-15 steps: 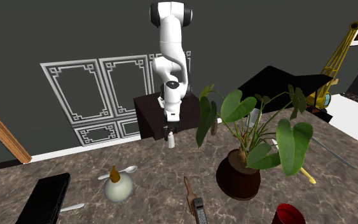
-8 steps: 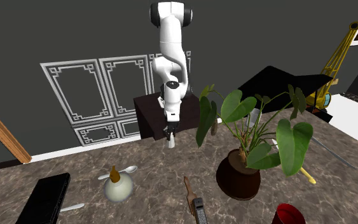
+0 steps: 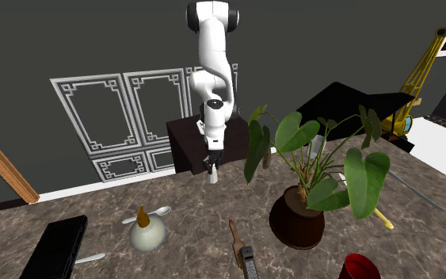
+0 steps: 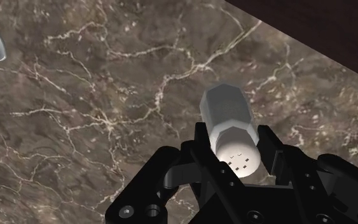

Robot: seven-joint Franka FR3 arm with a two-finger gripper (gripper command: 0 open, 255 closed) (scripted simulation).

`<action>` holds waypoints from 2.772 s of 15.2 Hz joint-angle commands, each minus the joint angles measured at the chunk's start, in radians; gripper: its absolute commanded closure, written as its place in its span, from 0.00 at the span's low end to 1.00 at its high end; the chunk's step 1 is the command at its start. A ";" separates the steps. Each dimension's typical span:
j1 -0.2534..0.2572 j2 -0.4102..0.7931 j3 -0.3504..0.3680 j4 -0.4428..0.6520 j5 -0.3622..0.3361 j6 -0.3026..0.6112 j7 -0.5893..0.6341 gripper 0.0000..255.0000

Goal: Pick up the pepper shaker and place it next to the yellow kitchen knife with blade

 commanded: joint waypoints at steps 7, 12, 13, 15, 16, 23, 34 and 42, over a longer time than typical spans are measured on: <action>0.026 -0.166 -0.052 -0.014 -0.097 -0.150 0.058 1.00; 0.017 -0.270 -0.048 -0.016 -0.124 -0.251 0.072 1.00; 0.016 -0.289 -0.047 -0.015 -0.127 -0.271 0.073 1.00; 0.013 -0.328 -0.044 -0.013 -0.130 -0.312 0.074 1.00; 0.012 -0.347 -0.042 -0.012 -0.132 -0.332 0.074 1.00; 0.008 -0.469 -0.029 0.007 -0.131 -0.471 0.070 1.00; 0.027 -0.579 0.008 0.066 -0.105 -0.643 0.085 1.00; 0.149 -0.401 0.135 0.220 -0.016 -0.638 0.254 1.00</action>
